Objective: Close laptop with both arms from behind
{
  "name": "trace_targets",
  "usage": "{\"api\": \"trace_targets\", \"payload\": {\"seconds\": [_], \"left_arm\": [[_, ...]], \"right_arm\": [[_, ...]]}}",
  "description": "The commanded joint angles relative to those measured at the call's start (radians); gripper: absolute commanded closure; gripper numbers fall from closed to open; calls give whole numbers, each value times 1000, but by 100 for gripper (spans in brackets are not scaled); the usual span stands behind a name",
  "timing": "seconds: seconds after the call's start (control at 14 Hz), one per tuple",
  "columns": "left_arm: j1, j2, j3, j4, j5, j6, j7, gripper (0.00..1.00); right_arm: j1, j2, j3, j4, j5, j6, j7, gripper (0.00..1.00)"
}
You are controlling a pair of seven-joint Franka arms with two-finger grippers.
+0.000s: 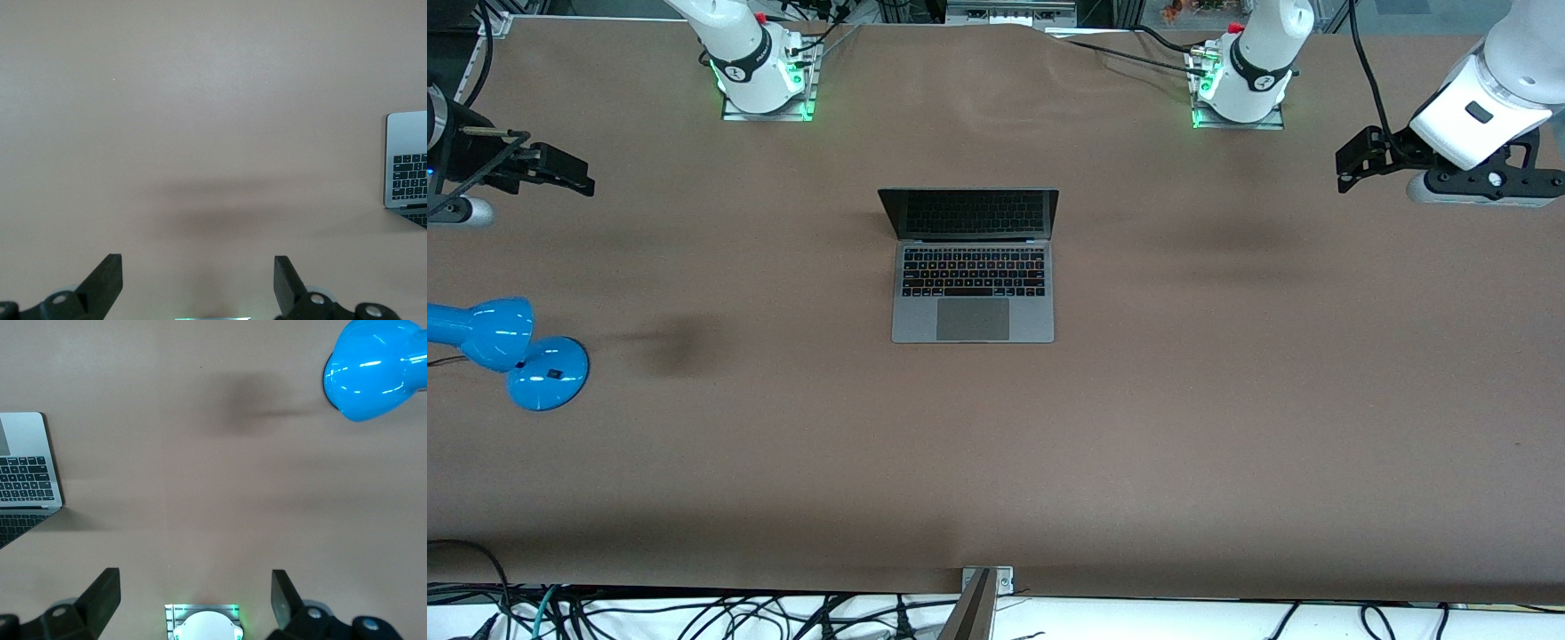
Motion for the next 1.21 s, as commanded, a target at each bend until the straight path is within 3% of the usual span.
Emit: {"api": "trace_targets", "payload": {"seconds": [0.0,0.79,1.14], "left_arm": [[8,9,-5,18,-11,-20,-1,0],[-14,11,-17,18,-12,-23,-48,0],[-23,18,-92,18,-24,-28,-117,0]], "right_arm": [[-4,-1,-1,5,17,-7,-5,0],[-4,-1,-1,5,17,-7,-6,0],[-4,-1,-1,5,17,-7,-6,0]]}}
